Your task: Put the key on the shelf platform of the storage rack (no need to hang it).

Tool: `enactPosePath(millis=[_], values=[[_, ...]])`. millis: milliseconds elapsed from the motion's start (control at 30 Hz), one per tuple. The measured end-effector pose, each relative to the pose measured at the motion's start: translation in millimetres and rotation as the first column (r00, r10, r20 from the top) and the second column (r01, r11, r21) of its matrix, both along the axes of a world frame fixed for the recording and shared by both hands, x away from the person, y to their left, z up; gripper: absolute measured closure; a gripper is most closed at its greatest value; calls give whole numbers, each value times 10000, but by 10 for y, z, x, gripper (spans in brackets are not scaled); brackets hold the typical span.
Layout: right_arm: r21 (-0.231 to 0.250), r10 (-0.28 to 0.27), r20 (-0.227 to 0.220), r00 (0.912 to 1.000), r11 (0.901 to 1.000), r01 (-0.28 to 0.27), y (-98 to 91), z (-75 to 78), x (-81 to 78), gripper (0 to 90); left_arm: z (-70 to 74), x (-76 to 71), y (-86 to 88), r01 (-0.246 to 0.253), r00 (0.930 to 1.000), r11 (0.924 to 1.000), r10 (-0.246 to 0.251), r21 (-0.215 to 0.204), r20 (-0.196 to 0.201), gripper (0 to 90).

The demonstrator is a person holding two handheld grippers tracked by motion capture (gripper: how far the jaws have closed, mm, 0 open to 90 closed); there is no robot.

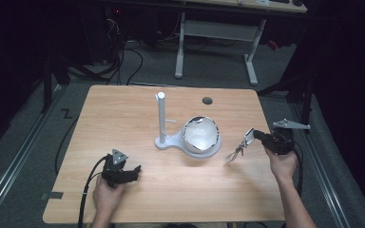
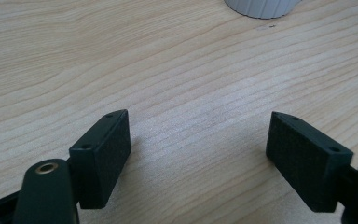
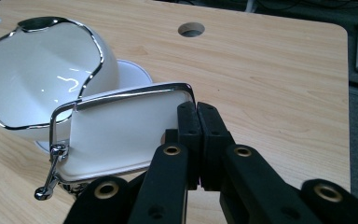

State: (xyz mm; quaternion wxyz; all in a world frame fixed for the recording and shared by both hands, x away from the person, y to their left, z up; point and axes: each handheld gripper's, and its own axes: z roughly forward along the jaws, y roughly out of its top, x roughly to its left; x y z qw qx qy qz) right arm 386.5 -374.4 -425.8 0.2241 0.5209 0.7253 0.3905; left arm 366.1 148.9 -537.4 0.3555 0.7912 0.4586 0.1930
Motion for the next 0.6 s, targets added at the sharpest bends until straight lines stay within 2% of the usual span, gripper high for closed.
enactPosePath(millis=[333, 433, 600], values=[[85, 488, 215, 9986, 9988, -490, 99, 170, -31, 899, 0, 0, 0, -3, 10000, 10000, 3, -3, -1, 224], [180, 656, 138, 9978, 9977, -658, 150, 215, -33, 899, 0, 0, 1, -6, 10000, 10000, 6, -16, -2, 223], [55, 951, 144, 9954, 9954, -952, 238, 263, -27, 899, -1, 0, 2, -12, 10000, 10000, 12, -20, 5, 223]])
